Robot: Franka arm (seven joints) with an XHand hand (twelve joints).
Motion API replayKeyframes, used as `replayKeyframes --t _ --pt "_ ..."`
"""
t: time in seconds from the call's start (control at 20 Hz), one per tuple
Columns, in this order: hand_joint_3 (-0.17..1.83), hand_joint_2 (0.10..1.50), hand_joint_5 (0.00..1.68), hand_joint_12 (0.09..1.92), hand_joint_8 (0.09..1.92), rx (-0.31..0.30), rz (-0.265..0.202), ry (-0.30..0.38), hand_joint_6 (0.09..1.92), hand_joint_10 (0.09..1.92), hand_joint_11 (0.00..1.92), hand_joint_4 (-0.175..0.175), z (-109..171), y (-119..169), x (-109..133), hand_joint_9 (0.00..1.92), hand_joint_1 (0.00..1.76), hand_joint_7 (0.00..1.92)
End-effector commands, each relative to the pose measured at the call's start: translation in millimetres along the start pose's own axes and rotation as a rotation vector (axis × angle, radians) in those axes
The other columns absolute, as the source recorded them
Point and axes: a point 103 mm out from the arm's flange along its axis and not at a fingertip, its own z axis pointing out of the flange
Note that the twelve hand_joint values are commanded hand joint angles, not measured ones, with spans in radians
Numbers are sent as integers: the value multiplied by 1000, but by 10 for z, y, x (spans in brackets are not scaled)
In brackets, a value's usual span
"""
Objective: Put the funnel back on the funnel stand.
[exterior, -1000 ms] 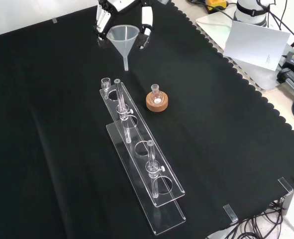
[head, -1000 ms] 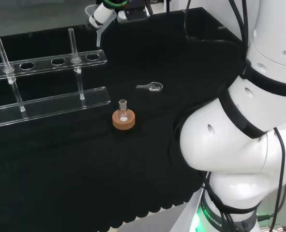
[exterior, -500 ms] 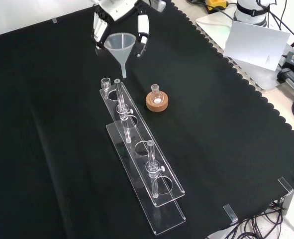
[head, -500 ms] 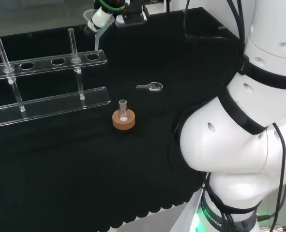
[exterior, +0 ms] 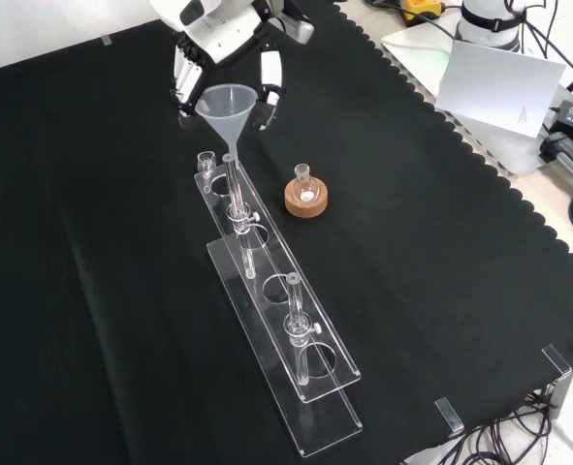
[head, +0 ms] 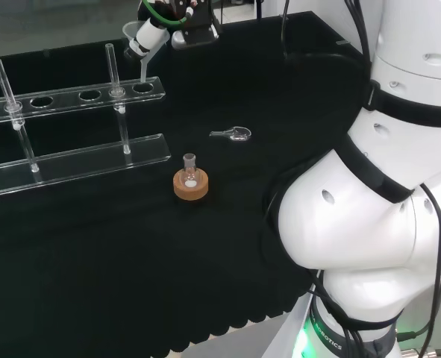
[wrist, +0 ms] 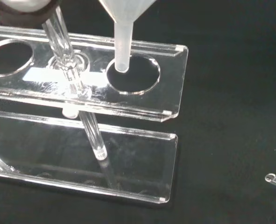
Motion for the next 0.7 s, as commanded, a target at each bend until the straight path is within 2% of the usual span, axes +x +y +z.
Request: replayKeyframes --t 0.05,0.7 --pt "473 803 852 999 797 -32 -2 4 790 357 930 -42 54 43 -28 1259 860 832" --pt "475 802 849 994 797 -4 3 13 791 352 931 -43 288 182 -70 1262 863 824"
